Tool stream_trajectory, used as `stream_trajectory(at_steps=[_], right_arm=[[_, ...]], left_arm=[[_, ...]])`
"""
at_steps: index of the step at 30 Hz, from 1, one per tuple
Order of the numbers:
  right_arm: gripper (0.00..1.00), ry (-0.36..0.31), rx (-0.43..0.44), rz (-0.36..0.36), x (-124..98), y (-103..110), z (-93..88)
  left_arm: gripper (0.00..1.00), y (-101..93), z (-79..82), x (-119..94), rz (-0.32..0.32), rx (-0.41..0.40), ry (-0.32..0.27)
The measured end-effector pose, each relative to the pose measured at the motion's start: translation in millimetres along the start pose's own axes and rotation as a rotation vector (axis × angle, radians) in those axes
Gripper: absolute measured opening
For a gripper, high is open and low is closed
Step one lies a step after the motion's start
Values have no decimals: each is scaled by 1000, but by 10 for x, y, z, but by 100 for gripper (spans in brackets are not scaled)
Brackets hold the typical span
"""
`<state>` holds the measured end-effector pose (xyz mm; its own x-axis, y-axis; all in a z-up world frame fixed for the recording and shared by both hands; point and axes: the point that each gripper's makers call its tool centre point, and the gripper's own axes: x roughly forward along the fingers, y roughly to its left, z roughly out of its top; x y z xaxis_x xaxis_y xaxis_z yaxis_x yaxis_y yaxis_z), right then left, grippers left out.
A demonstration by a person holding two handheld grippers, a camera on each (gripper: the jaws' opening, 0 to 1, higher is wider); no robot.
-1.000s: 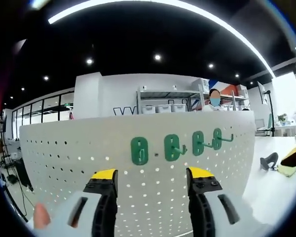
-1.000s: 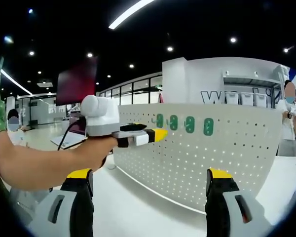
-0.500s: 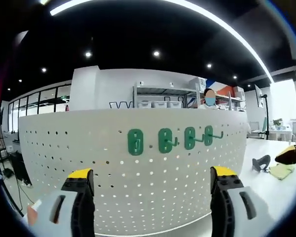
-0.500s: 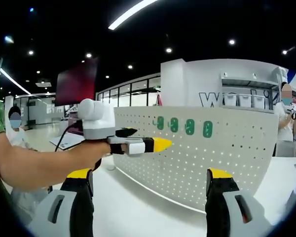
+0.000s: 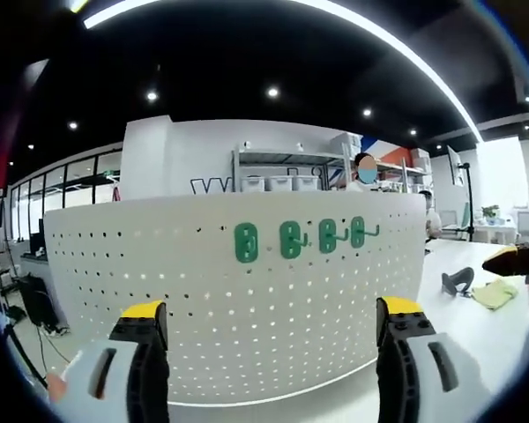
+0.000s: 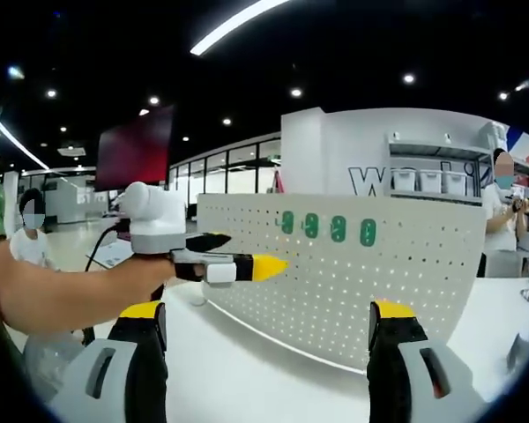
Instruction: Insert the hook assembly into the mounting plate slot until the hook locks in place.
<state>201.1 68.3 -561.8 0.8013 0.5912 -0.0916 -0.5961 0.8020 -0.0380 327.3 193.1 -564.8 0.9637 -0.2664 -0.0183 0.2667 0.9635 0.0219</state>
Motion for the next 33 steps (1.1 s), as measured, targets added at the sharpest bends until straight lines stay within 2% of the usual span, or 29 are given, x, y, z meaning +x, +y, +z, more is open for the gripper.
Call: stream_trajectory(at_steps=[17,26,33], right_arm=[[97,-10,16,-59,-242,166,-4],[97,-16,24,-91,-324,248,-1],[97,-20,24,-119,-373,267,14]], left_arm=[[100,90,32,-748,-32,8,-3],[100,107,-48,-1242,-70,15,13],[100,123,-62,-1483,-95,15,14]])
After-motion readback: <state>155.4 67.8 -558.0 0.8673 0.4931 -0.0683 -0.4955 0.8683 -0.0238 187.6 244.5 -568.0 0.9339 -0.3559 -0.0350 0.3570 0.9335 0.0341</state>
